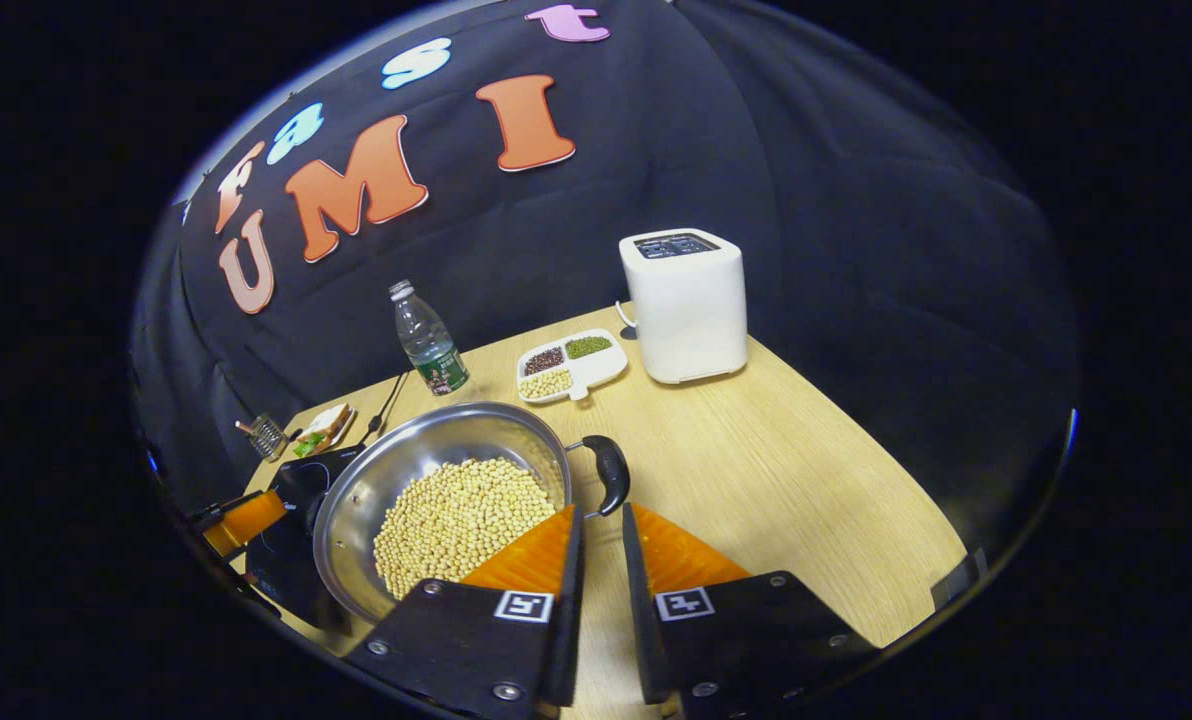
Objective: First push the handle of the pot to place it horizontally, then grasp the pot with both hands and set it on the induction cooktop.
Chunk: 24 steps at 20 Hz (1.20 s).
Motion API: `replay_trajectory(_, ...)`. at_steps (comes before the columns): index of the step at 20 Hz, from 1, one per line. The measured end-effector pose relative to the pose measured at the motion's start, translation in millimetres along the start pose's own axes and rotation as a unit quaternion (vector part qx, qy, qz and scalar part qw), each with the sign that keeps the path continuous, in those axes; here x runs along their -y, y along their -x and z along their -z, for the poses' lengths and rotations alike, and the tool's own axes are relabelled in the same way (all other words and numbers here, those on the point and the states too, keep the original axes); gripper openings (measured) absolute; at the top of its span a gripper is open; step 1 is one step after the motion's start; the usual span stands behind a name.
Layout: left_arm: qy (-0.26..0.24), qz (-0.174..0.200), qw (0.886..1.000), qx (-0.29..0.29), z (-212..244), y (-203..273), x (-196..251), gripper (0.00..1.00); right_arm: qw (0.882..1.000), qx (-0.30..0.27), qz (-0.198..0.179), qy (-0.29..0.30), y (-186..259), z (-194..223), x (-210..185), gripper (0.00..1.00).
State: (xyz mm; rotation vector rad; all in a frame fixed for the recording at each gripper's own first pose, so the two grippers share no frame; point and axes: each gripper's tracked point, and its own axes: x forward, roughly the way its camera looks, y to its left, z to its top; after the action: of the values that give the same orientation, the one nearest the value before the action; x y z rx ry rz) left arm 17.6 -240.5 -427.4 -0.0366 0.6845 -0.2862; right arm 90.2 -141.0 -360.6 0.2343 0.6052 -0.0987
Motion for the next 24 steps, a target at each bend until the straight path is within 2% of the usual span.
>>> replay_trajectory(1,0.0,0.0,1.0,-0.007,4.6,-7.1,2.1,0.99,1.0,0.003,-0.002,0.005,-3.3,-1.6,-1.3,0.29)
replay_trajectory(4,0.002,0.001,1.0,-0.029,16.5,-27.2,4.9,0.99,1.0,0.003,-0.009,0.025,-20.6,-3.4,-8.2,0.57)
replay_trajectory(6,0.005,0.002,0.999,-0.042,23.1,-37.6,6.5,0.99,1.0,-0.007,-0.012,0.028,-33.6,-0.4,-10.9,0.67)
replay_trajectory(9,0.017,-0.005,0.998,-0.066,33.7,-52.2,5.2,0.99,0.999,-0.013,-0.003,0.036,-51.6,0.5,-7.2,0.74)
replay_trajectory(10,0.012,-0.006,0.998,-0.057,28.5,-53.5,4.9,0.99,0.999,-0.017,-0.004,0.035,-56.5,1.3,-7.8,0.76)
replay_trajectory(15,0.02,0.012,0.997,-0.072,29.3,-60.6,16.9,0.98,0.999,-0.041,-0.005,0.018,-81.9,9.1,-4.6,0.75)
replay_trajectory(18,0.034,0.008,0.997,-0.069,30.2,-59.4,16.1,0.93,0.998,-0.054,-0.01,0.0,-87.7,13.2,-4.4,0.61)
replay_trajectory(21,0.047,0.002,0.997,-0.057,28.0,-62.8,9.5,0.89,0.998,-0.054,-0.014,0.005,-83.4,16.7,-1.9,0.55)
replay_trajectory(22,0.048,0.001,0.997,-0.059,30.4,-65.4,8.9,0.77,0.999,-0.049,-0.014,-0.001,-83.3,15.3,-1.9,0.51)
replay_trajectory(24,0.053,0.0,0.996,-0.066,30.7,-65.1,10.7,0.67,0.999,-0.05,-0.011,-0.011,-81.2,17.2,0.3,0.48)
